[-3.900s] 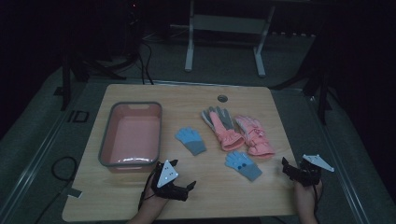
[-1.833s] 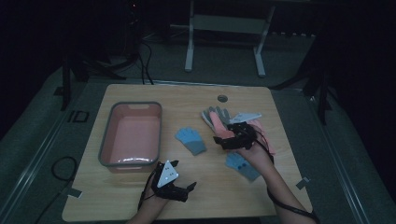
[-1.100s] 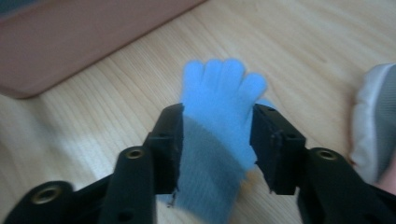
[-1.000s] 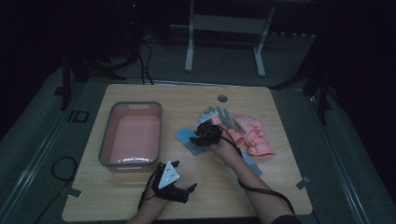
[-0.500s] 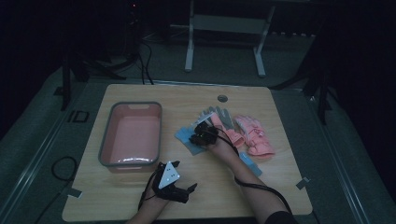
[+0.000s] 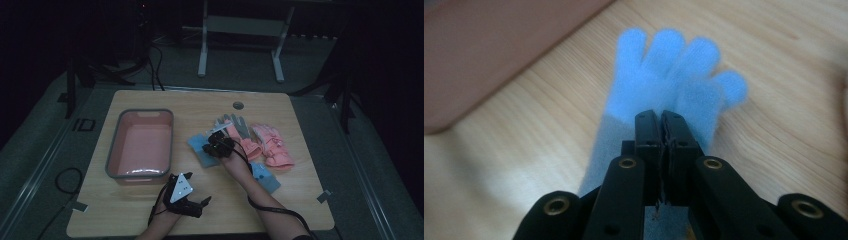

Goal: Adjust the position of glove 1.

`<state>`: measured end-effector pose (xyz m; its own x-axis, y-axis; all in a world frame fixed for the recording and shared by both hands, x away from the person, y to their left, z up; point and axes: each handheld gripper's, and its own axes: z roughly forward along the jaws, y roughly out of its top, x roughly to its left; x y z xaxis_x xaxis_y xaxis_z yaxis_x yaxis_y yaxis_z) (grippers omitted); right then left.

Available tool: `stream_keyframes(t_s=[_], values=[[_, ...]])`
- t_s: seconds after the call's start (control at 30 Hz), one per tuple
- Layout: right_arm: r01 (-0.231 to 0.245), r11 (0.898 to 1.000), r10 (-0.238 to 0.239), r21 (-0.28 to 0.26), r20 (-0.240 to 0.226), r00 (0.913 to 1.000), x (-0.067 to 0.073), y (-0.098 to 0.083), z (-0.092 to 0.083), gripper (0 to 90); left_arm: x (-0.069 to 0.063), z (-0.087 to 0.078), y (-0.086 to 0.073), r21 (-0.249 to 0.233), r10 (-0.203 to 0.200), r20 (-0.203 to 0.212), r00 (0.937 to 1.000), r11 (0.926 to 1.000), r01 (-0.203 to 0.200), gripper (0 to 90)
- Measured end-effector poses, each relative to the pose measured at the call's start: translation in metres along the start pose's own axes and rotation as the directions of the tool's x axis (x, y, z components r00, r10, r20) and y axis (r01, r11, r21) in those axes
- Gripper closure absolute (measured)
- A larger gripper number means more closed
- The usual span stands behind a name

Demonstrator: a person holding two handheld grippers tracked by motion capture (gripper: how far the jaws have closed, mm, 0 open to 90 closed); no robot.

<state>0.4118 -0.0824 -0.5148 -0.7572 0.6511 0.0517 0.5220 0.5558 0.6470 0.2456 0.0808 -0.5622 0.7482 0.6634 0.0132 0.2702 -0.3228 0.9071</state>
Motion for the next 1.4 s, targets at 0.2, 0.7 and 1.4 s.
stream_keyframes(t_s=[0.2,0.7,1.4], values=[[-0.048,0.999,0.048,-0.021,0.018,0.9987,0.008,-0.005,-0.030,87.1,0.001,0.000,0.000,0.002,-0.008,0.001,1.0000,1.0000,0.008,0.5],[-0.214,0.972,0.219,-0.096,0.053,0.9742,0.032,-0.071,-0.102,87.2,0.001,0.001,0.000,0.004,-0.008,-0.001,1.0000,1.0000,0.008,0.5],[-0.264,0.964,0.263,-0.017,0.139,0.9546,0.041,-0.129,-0.069,85.2,0.000,0.001,0.000,0.009,0.000,0.002,1.0000,1.0000,0.000,0.5]])
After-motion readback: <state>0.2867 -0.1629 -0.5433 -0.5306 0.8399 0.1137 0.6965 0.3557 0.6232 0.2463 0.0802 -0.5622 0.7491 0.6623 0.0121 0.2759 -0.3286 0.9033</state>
